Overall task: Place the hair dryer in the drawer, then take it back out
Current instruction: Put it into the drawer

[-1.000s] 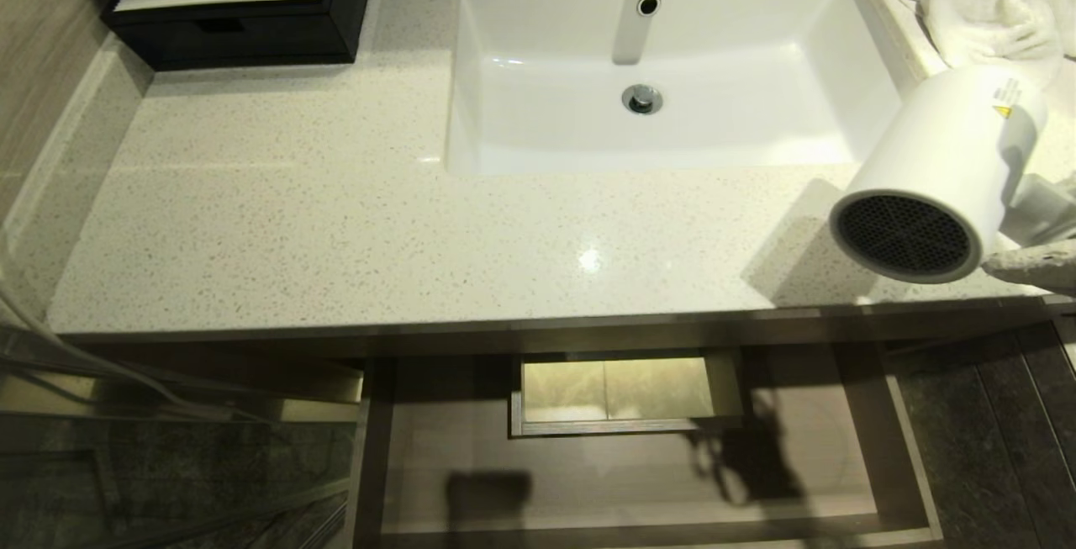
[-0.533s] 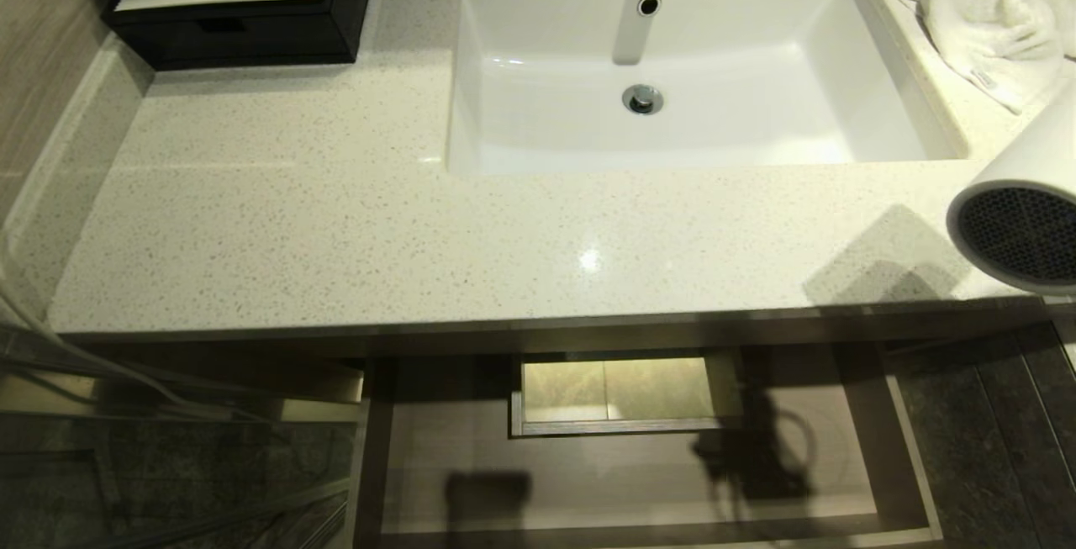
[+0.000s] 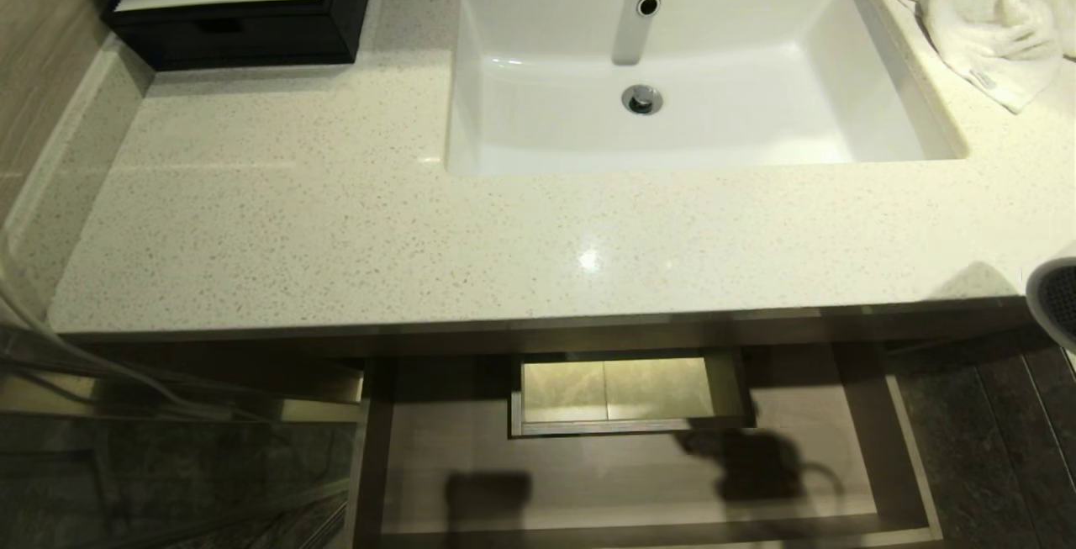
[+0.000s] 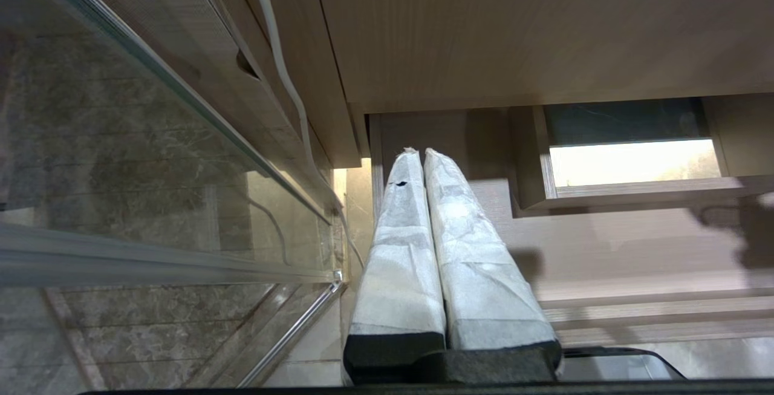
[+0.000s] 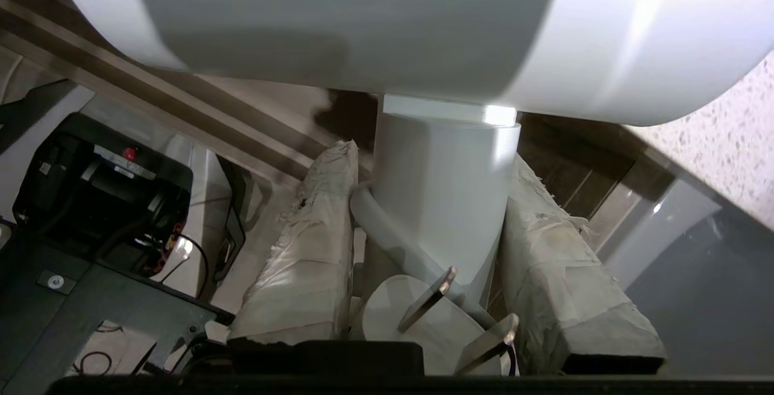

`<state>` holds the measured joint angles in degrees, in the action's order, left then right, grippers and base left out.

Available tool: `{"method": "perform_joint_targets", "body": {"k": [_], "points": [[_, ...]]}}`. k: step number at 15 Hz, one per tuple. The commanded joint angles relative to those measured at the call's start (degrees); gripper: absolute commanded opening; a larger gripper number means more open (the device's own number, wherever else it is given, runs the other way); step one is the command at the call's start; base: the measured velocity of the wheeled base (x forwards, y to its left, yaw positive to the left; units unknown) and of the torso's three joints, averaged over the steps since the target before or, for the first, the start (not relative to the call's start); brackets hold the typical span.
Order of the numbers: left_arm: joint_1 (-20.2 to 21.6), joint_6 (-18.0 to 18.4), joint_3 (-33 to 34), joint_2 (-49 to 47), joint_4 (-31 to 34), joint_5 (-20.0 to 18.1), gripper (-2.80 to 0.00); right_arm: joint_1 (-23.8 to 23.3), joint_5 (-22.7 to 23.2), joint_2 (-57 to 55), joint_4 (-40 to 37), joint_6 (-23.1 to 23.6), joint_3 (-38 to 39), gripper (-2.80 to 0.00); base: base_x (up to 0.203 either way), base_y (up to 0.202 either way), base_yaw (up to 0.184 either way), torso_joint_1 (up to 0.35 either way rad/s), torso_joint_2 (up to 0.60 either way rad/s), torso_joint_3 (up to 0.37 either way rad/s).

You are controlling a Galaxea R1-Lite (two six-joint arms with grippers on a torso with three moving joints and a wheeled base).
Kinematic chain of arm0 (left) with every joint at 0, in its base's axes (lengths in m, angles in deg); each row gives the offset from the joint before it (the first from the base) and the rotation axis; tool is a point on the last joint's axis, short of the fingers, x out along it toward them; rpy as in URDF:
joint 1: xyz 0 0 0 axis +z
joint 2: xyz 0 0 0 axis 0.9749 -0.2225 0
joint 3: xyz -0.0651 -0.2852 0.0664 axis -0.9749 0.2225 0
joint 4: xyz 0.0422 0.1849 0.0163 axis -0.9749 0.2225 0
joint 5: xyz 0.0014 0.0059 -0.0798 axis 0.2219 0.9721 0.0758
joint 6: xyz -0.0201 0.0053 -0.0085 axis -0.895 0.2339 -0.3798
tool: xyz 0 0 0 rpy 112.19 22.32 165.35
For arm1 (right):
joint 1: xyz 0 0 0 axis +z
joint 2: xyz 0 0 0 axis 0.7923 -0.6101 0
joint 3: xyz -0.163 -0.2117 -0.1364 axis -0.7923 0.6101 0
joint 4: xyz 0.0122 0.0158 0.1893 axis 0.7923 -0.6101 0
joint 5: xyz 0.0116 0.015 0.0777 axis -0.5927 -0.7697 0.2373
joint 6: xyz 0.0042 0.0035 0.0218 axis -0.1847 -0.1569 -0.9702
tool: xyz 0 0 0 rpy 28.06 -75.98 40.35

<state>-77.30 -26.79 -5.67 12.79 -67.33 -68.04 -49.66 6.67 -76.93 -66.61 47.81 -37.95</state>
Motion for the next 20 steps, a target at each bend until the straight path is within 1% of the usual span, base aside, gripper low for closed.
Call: {"method": "perform_joint_targets", "body": {"k": [1,2,3,7,10,14,20], "points": [[0.0,0.0,0.1,0.0,0.0,0.0,-2.80,-0.3,-6.3,1.8,0.5,0.1,1.8,-2.80,0.000,0.000,0.000,0.000,0.00,0.000],[0.0,0.0,0.1,0.0,0.0,0.0,-2.80,-0.3,-9.3,1.7,1.5,-0.2,2.6,-2.80,0.000,0.000,0.000,0.000,0.00,0.000],[0.0,0.0,0.0,0.0,0.0,0.0,-2.80,-0.3,-9.6,1.7,1.9,-0.3,2.9,-2.80,0.000,0.000,0.000,0.000,0.00,0.000],[0.0,0.0,0.0,0.0,0.0,0.0,-2.80,-0.3,-9.5,1.4,5.1,-0.4,3.7,-2.80,0.000,0.000,0.000,0.000,0.00,0.000],[0.0,0.0,0.1,0.0,0.0,0.0,-2.80,-0.3,-9.3,1.5,5.0,-0.5,3.9,-2.80,0.000,0.000,0.000,-0.035,0.02,-0.025],[0.1,0.0,0.0,0.0,0.0,0.0,-2.80,-0.3,-9.3,2.8,5.1,-0.8,5.1,-2.80,0.000,0.000,0.000,-0.282,0.11,-0.165],[0.0,0.0,0.1,0.0,0.0,0.0,-2.80,-0.3,-9.2,4.9,5.3,-0.8,6.8,-2.80,0.000,0.000,0.000,-0.318,0.08,-0.231]]}}
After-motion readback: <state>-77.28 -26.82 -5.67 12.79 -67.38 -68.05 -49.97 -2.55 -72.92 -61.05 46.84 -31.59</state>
